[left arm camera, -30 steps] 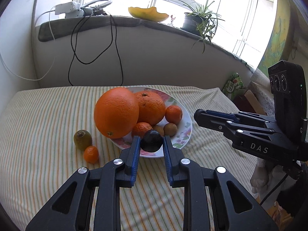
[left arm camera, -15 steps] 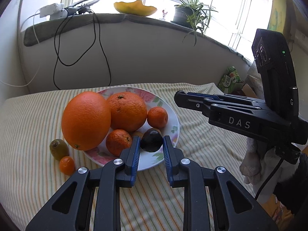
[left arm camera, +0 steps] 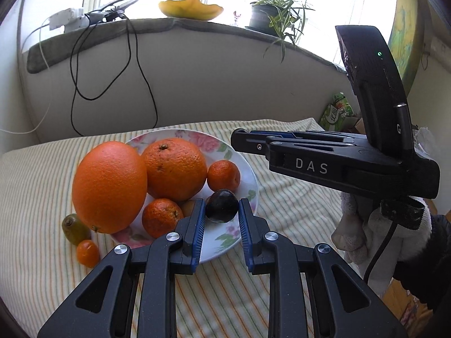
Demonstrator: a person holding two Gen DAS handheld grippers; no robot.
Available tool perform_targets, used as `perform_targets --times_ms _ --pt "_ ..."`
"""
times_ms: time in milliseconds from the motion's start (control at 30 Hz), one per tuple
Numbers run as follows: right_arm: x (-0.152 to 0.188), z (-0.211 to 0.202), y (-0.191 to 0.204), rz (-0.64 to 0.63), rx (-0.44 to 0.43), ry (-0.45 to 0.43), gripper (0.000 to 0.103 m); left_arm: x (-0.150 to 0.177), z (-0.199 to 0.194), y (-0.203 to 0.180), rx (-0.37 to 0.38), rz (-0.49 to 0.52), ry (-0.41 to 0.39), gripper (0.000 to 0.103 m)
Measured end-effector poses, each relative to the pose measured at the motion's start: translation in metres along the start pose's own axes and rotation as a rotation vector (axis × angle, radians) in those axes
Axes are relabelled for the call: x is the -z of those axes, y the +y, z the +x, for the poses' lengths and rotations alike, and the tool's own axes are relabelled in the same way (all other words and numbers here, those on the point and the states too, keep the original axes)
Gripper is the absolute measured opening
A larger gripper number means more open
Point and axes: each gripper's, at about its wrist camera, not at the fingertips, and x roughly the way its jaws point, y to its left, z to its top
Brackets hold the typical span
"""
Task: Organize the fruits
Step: 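Carry the plums over the plate with the right tool while the left tool carries its plum, then open both tools to drop the plums onto the plate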
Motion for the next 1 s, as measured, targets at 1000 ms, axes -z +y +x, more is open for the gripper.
perform_targets --times_ms 1000 --pt "-0.006 0.012 0.003 -0.013 0.001 0.01 0.04 -0.001 0.002 0.0 -0.013 0.006 -0.009 0.023"
